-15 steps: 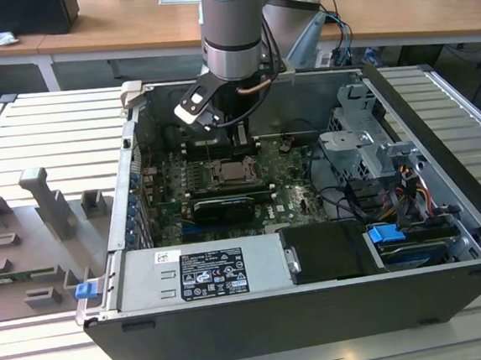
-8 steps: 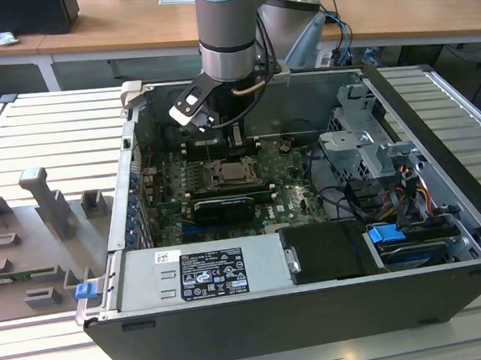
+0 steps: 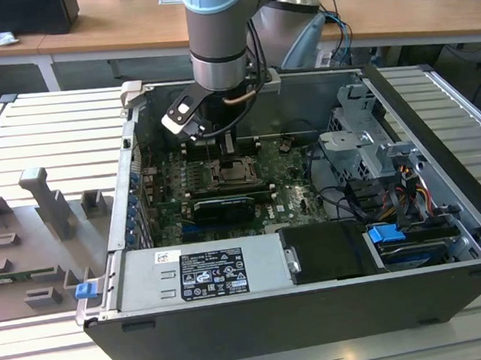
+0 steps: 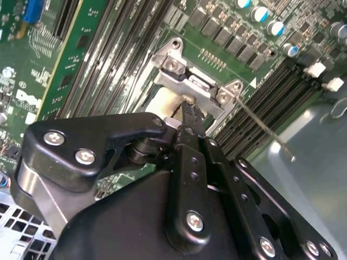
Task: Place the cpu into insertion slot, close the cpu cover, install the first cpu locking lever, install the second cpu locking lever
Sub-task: 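Close the cpu cover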
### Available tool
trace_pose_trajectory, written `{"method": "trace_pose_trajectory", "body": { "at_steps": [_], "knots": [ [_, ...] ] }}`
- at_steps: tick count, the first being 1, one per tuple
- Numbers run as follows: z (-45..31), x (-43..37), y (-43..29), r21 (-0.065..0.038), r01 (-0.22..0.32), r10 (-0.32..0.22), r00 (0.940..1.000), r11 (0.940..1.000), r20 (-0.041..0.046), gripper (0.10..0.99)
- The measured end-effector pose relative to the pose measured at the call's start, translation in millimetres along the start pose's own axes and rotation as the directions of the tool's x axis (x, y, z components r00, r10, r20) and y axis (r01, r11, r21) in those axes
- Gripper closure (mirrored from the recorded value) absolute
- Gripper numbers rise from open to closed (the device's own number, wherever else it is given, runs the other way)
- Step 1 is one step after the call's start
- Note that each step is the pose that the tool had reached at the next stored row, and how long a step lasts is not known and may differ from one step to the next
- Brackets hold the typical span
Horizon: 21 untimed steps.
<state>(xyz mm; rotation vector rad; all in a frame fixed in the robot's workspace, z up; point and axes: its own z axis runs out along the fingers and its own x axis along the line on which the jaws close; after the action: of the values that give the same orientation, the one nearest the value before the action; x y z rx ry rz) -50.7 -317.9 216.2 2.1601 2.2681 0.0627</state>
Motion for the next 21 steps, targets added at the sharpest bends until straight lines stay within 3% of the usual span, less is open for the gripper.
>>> {"method": "trace_pose_trajectory", "body": {
  "at_steps": [12, 16, 21],
  "knots": [
    [10.7, 0.0, -4.4, 0.0, 0.0, 0.0, 1.0, 1.0, 0.0002, 0.98],
    [10.5, -0.2, -1.0, 0.0, 0.0, 0.0, 1.0, 1.0, 0.0004, 0.98],
    [3.6, -0.2, 3.8, 0.001, 0.0, 0.0, 1.0, 1.0, 0.0006, 0.98]
  ]
}}
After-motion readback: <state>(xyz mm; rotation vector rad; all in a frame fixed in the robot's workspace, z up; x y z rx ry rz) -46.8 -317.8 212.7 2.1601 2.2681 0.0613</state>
